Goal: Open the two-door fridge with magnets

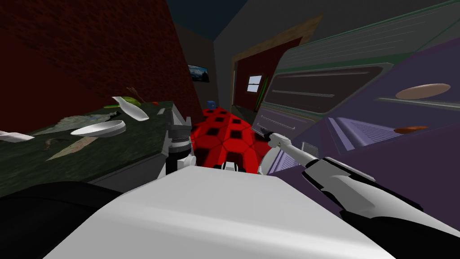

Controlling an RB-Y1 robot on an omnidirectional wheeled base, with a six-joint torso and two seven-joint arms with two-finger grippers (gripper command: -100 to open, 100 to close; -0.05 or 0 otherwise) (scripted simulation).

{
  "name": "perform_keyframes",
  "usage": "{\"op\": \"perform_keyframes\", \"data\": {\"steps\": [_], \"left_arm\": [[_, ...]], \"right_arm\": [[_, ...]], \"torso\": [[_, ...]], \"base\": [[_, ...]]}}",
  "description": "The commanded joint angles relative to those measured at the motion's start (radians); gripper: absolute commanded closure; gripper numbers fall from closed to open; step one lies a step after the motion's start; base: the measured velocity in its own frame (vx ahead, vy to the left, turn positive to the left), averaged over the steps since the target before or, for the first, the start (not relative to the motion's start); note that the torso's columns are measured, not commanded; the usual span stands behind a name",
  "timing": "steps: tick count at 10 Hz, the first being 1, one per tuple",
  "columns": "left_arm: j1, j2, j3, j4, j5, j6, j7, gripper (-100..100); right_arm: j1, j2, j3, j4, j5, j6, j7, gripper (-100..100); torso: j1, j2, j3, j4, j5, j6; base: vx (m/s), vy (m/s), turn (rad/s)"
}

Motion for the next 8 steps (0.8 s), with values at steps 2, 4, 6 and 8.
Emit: {"op": "perform_keyframes", "data": {"steps": [2, 4, 6, 8], "left_arm": [[0.000, 0.000, 0.000, 0.000, 0.000, 0.000, 0.000, 0], [0.001, 0.000, 0.000, 0.000, 0.000, 0.000, 0.000, 0], [0.001, 0.000, 0.000, 0.000, 0.000, 0.000, 0.000, 0], [0.000, 0.000, 0.000, 0.000, 0.000, 0.000, 0.000, 0]], "right_arm": [[-0.002, 0.093, -0.118, -0.015, -0.096, -0.120, -0.114, -100], [-0.002, 0.093, -0.152, -0.015, -0.161, -0.173, -0.160, -100], [-0.002, 0.093, -0.152, -0.015, -0.195, -0.210, -0.160, -100], [-0.013, 0.174, -0.237, -0.014, -0.254, -0.284, -0.234, -100]], "torso": [[0.009, -0.001, 0.000, 0.000, 0.002, 0.003], [0.019, -0.012, -0.007, -0.003, 0.005, 0.001], [0.013, -0.007, -0.004, -0.002, 0.004, 0.001], [0.000, 0.002, 0.001, 0.000, 0.000, 0.000]], "base": [[-0.092, -0.122, 0.114], [0.011, 0.009, -0.020], [0.016, 0.027, 0.005], [-0.133, -0.192, 0.394]]}}
